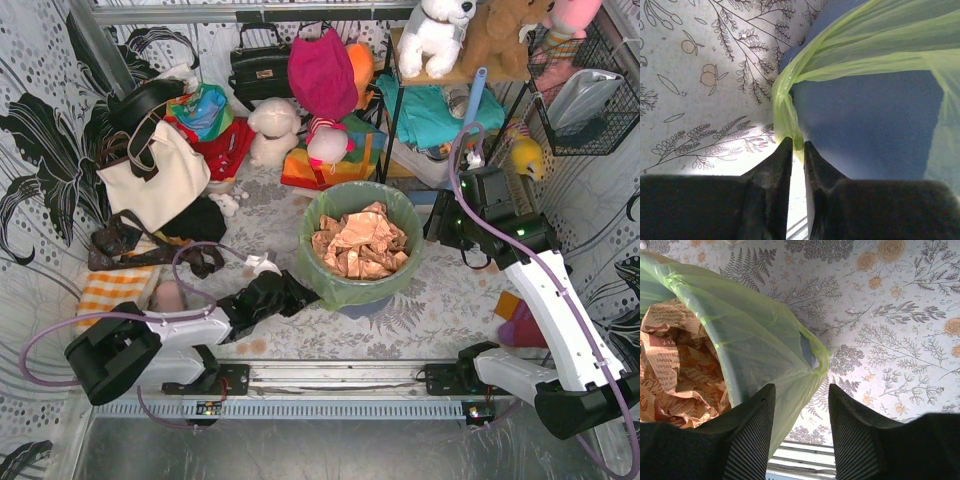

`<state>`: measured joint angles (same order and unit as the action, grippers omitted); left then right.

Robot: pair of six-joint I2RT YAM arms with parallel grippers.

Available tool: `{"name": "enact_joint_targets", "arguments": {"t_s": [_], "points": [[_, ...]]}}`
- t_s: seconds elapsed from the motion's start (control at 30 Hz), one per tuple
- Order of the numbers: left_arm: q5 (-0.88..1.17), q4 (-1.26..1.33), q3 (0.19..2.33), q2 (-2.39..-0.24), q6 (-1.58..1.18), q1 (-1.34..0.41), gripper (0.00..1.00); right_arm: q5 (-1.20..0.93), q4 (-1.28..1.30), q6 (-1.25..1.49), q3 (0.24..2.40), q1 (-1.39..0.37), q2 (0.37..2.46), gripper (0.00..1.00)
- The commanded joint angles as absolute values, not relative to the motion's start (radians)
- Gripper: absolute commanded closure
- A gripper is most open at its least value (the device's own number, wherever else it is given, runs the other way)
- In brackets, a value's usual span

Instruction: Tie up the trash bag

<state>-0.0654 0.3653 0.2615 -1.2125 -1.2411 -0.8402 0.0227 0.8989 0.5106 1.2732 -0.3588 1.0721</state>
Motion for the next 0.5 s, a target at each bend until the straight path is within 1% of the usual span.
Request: {"name": "enact_joint_targets", "arguments": {"t_s": [0.0,0.1,0.27,0.47], "points": [[-0.064,0.438,0.284,-1.238,-1.231,-0.838,0.81,0.033,0.925,0.516,1.281,-0.363,1.058,0.54],[-0.071,0.404,0.305,-1.243,-1.226,-0.838,1.0,0.041,0.933,0.516,1.293,-0.363,1.055,0.54],[-0.119,0.264,0.335,-1.185,-1.211,-0.838,1.0,0.071,0.953,0.513,1.324,-0.364,1.052,0.54],[-0.2,0.046,0.328,-0.991,-1.21,-0.838,1.0,0.139,0.976,0.513,1.376,-0.364,1.024,0.55]]}}
